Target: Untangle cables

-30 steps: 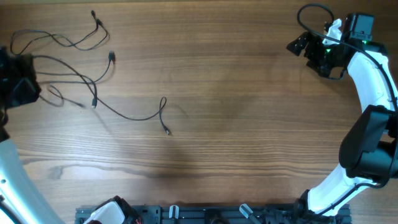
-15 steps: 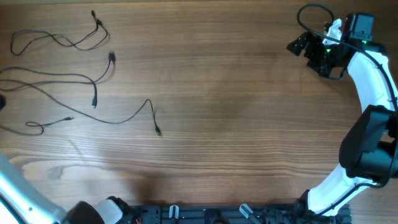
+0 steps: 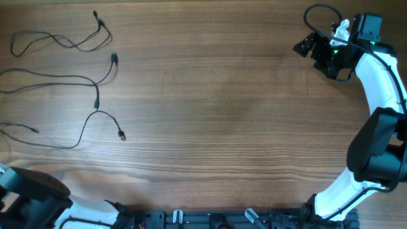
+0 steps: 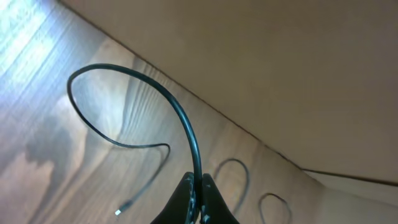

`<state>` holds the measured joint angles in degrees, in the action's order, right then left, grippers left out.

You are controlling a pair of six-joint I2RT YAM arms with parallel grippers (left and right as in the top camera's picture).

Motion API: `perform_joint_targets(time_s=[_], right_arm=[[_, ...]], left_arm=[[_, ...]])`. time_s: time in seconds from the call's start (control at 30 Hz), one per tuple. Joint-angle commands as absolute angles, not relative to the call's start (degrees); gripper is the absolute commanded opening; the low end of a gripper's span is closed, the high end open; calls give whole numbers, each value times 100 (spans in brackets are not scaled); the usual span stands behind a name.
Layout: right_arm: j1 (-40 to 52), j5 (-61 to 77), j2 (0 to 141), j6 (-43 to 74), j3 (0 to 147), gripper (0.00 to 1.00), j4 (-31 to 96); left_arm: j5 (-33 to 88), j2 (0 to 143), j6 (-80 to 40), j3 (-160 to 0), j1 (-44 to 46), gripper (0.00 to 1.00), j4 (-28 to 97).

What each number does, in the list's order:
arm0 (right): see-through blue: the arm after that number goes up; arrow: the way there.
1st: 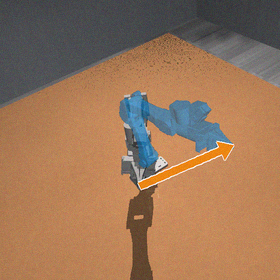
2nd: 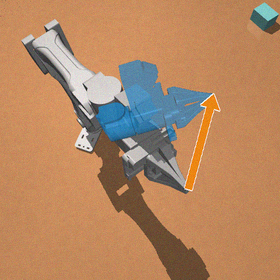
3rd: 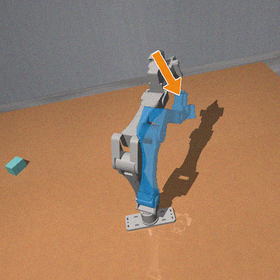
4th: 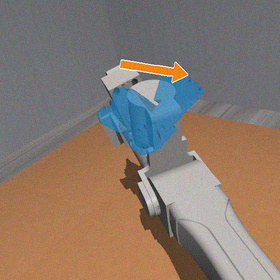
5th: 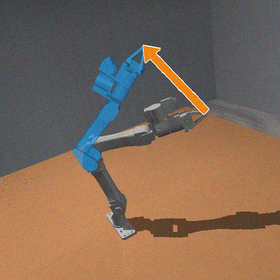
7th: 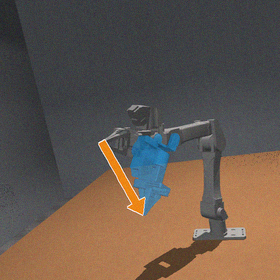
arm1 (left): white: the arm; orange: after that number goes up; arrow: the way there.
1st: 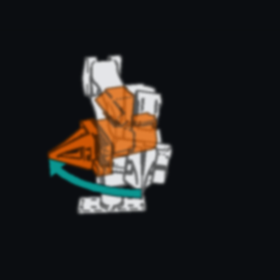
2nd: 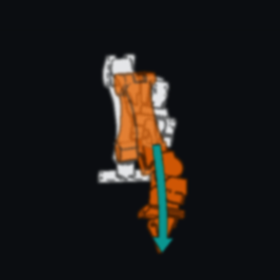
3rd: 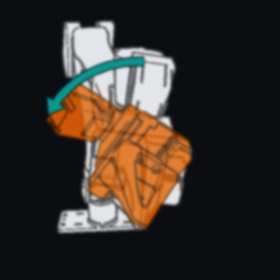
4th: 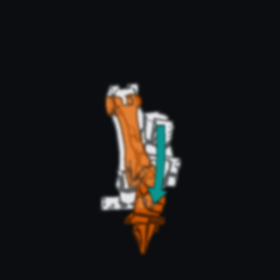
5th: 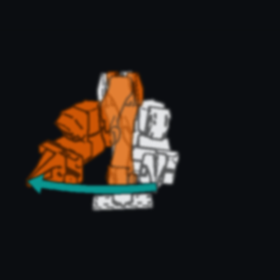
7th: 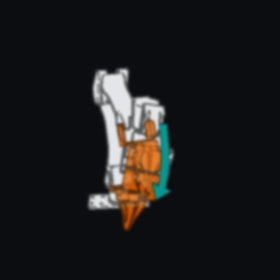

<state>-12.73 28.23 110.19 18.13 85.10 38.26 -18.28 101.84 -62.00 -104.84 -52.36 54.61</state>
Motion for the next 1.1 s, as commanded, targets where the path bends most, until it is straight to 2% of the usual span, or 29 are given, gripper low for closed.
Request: perform_joint_targets(time_s=[0.0, 0.1, 0.3, 0.37, 0.4, 0.43, 0.47, 0.53, 0.7, 0.73, 0.8, 0.93, 1.07], right_arm=[[-1245, 2783, 10908, 1822, 8525, 100, 3815], [-1245, 2781, 10908, 1820, 8525, 100, 3815], [-1245, 2781, 10908, 1822, 8525, 100, 3815], [-1245, 2781, 10908, 1822, 8525, 100, 3815], [-1245, 2783, 10908, 1820, 8525, 100, 3815], [-1245, 2783, 10908, 1820, 8525, 100, 3815], [-1245, 2781, 10908, 1820, 8525, 100, 3815], [-1245, 2781, 10908, 1820, 8525, 100, 3815], [-1245, 2781, 10908, 1820, 8525, 100, 3815], [-1245, 2781, 10908, 1820, 8525, 100, 3815], [-1245, 2781, 10908, 1820, 8525, 100, 3815], [-1245, 2783, 10908, 1822, 8525, 100, 3815], [-1245, 2781, 10908, 1820, 8525, 100, 3815]], left_arm=[[-1938, 10698, -5266, -10479, -5247, 4, 5419], [-1592, 11030, -5264, -10429, -5247, 4, 5437], [185, 11633, -4340, -10409, -5186, 4, 5492], [257, 11719, -4344, -10409, -5175, 4, 5621], [250, 11789, -4322, -10409, -5159, 11, 5706], [252, 11815, -4322, -10409, -5159, 40, 5774], [252, 11821, -4322, -10409, -5159, 58, 5811], [255, 11819, -4132, -10409, -5159, 66, 5813], [864, 11819, -2696, -10412, -5142, 68, 5942], [952, 11819, -2696, -10409, -5124, 67, 6014], [954, 11821, -2622, -10383, -4982, 57, 6119], [132, 11826, -2569, -9887, -4589, 55, 5935], [-228, 11830, -2569, -9170, -4495, 56, 5196]])
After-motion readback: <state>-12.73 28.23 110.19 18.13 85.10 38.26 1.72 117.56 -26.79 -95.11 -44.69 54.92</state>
